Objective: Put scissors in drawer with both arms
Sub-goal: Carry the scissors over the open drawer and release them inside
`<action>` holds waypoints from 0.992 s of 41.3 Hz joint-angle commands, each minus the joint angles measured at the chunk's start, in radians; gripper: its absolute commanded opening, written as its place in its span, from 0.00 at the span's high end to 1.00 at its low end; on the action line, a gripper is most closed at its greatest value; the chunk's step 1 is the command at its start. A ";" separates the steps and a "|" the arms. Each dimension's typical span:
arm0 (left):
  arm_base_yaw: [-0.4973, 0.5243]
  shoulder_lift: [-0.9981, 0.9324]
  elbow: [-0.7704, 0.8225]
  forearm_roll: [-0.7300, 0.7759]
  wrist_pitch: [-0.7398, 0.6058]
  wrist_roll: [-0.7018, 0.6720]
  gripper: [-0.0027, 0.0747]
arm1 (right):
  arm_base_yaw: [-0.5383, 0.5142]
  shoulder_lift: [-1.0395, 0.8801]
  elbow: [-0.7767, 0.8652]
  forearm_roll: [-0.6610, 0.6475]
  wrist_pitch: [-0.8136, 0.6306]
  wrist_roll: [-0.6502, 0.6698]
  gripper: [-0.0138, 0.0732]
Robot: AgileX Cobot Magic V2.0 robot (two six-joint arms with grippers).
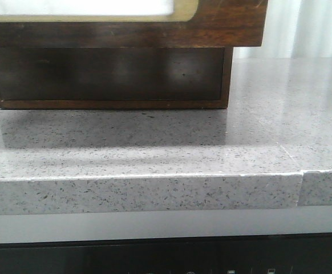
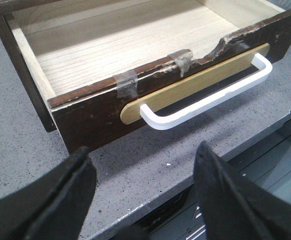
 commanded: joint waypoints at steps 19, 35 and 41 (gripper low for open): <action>-0.007 0.006 -0.034 -0.005 -0.070 -0.008 0.42 | 0.436 -0.019 -0.033 0.333 -0.062 -0.502 0.78; -0.007 0.006 -0.034 -0.005 -0.070 -0.008 0.42 | 0.592 0.159 -0.033 0.245 -0.032 -0.674 0.78; -0.007 0.006 -0.034 -0.005 -0.070 -0.008 0.42 | 0.592 0.210 -0.033 0.115 -0.004 -0.674 0.78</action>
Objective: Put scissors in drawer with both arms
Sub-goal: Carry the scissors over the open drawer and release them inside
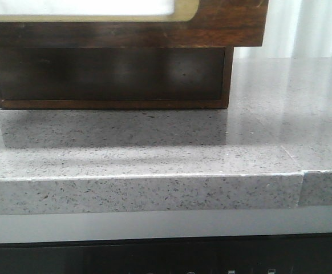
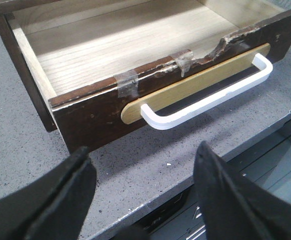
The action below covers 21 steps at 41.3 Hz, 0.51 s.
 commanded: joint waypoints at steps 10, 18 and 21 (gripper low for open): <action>-0.007 0.006 -0.034 -0.005 -0.070 -0.008 0.42 | -0.001 0.033 -0.028 -0.160 0.020 -0.014 0.78; -0.007 0.006 -0.034 -0.005 -0.070 -0.008 0.42 | -0.001 0.046 -0.028 -0.194 0.049 -0.014 0.67; -0.007 0.006 -0.034 -0.005 -0.070 -0.008 0.42 | -0.001 0.046 -0.028 -0.195 0.049 -0.014 0.57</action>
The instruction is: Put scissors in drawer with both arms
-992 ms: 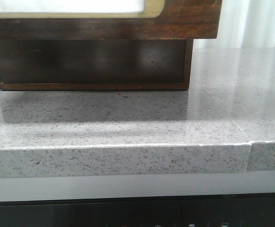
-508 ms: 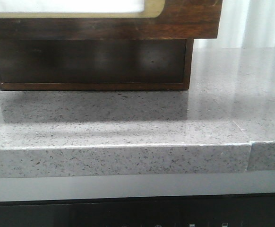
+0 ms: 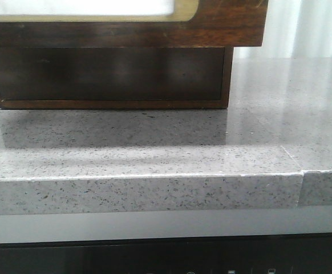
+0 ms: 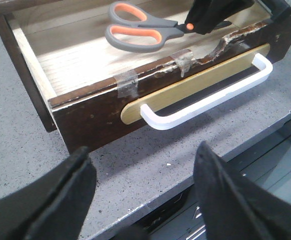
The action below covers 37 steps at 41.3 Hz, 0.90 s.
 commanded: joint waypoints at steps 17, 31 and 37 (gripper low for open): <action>-0.007 0.006 -0.034 -0.005 -0.070 -0.008 0.42 | -0.002 -0.060 -0.030 0.010 -0.036 0.029 0.46; -0.007 0.006 -0.034 -0.005 -0.071 -0.008 0.42 | -0.003 -0.157 -0.032 -0.107 -0.041 0.460 0.46; -0.007 0.006 -0.034 -0.005 -0.071 -0.008 0.42 | -0.003 -0.237 -0.032 -0.197 -0.014 0.694 0.46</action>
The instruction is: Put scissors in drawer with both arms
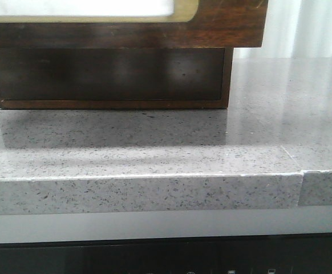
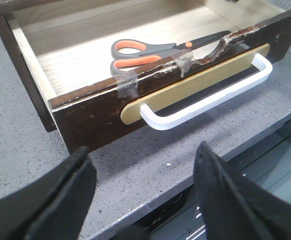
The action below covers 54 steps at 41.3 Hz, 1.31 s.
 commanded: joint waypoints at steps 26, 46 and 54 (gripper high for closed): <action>-0.007 0.006 -0.034 -0.005 -0.071 -0.008 0.42 | -0.003 -0.635 0.499 -0.033 -0.235 0.310 0.46; -0.007 0.006 -0.034 -0.005 -0.071 -0.008 0.42 | -0.003 -1.036 0.871 -0.033 -0.332 0.327 0.46; -0.007 0.006 -0.034 -0.005 -0.071 -0.008 0.42 | -0.003 -1.063 0.884 -0.033 -0.322 0.327 0.46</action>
